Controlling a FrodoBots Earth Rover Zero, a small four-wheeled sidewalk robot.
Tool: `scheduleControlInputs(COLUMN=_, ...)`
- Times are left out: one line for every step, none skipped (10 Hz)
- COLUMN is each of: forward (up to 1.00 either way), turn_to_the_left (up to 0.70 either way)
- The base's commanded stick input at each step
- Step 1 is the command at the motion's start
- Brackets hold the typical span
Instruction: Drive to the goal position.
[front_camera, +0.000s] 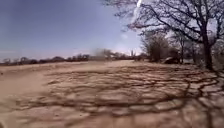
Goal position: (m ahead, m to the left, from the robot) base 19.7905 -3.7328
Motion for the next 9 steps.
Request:
scheduleControlInputs(forward=1.00, turn_to_the_left=0.00)
scheduleControlInputs(forward=1.00, turn_to_the_left=0.00)
scheduleControlInputs(forward=1.00, turn_to_the_left=0.00)
scheduleControlInputs(forward=1.00, turn_to_the_left=0.00)
scheduleControlInputs(forward=1.00, turn_to_the_left=0.00)
scheduleControlInputs(forward=1.00, turn_to_the_left=0.00)
scheduleControlInputs(forward=1.00, turn_to_the_left=0.00)
scheduleControlInputs(forward=1.00, turn_to_the_left=0.00)
scheduleControlInputs(forward=1.00, turn_to_the_left=0.00)
